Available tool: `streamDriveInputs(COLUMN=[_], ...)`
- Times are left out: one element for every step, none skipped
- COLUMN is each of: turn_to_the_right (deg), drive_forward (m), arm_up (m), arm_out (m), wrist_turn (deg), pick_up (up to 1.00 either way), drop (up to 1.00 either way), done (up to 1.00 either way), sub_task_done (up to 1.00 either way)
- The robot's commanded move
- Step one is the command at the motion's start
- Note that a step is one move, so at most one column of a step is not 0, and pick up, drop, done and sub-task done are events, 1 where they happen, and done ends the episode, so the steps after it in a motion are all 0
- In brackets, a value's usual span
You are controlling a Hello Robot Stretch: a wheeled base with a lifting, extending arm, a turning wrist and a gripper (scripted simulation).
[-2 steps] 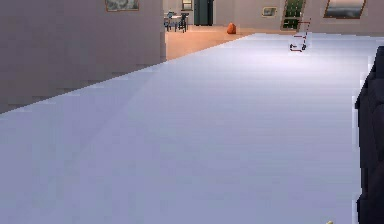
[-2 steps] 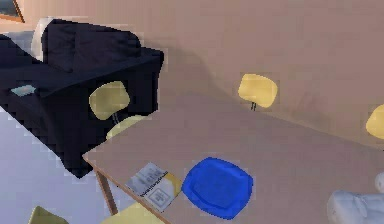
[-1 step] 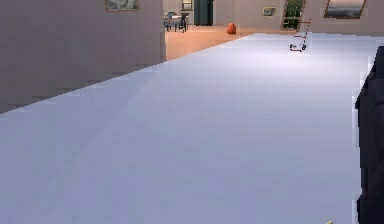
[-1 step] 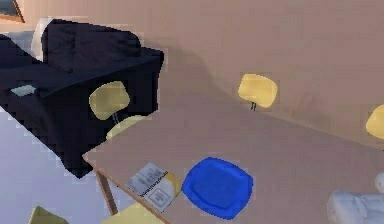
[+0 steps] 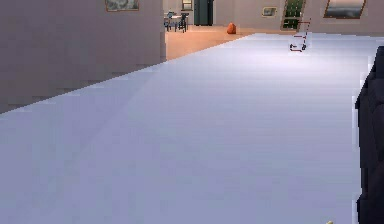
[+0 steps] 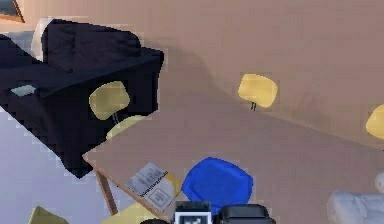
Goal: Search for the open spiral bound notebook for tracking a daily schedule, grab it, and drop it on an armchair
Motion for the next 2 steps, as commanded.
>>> streamDriveInputs(turn_to_the_right=[0.0, 0.0], drive_forward=[0.00, 0.00], arm_up=[0.00, 0.00], arm_out=[0.16, 0.00], wrist_turn=[0.0, 45.0], pick_up=[0.00, 0.00], drop=[0.00, 0.00], done=[0.00, 0.00], sub_task_done=[0.00, 0.00])
